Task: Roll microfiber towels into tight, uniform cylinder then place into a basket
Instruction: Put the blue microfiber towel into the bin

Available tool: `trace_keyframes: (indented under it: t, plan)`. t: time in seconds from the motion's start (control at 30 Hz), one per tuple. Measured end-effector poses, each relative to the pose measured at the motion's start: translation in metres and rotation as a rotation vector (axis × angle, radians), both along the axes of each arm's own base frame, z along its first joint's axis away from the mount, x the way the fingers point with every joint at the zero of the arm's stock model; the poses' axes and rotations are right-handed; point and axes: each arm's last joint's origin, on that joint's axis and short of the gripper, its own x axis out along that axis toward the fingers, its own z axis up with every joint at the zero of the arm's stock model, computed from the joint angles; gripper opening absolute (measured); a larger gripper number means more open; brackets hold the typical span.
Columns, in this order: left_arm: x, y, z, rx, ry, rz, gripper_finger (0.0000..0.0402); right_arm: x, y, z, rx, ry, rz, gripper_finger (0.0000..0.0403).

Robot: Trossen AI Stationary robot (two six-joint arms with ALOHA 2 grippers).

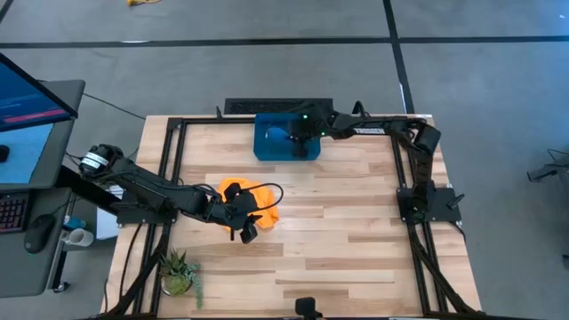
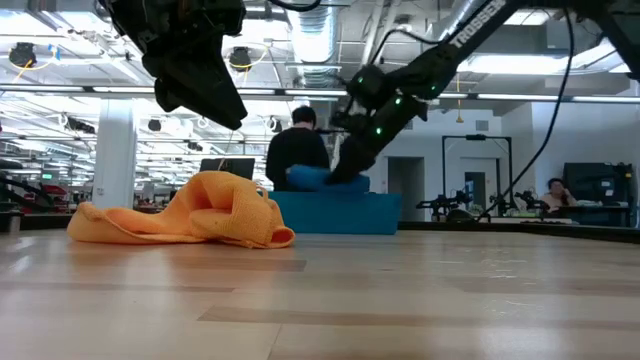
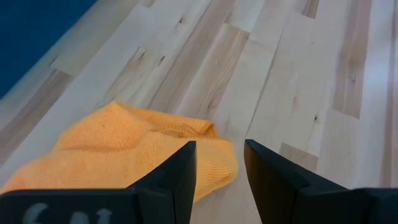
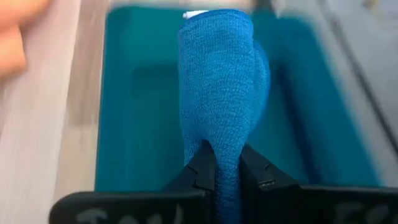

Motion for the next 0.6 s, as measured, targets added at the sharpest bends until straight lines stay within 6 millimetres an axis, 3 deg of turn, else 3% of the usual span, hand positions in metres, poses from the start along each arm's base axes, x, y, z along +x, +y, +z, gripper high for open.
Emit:
trace_keyframes:
  t: [0.27, 0.6]
  plan:
    - [0.0, 0.0, 0.0, 0.001, 0.002, 0.002, 0.0125, 0.005, -0.002, -0.024, 0.07, 0.135, 0.033, 0.0043]
    - [0.0, 0.0, 0.0, -0.002, 0.001, 0.005, 0.0125, 0.005, 0.008, -0.026, 0.082, 0.186, 0.073, 0.0046]
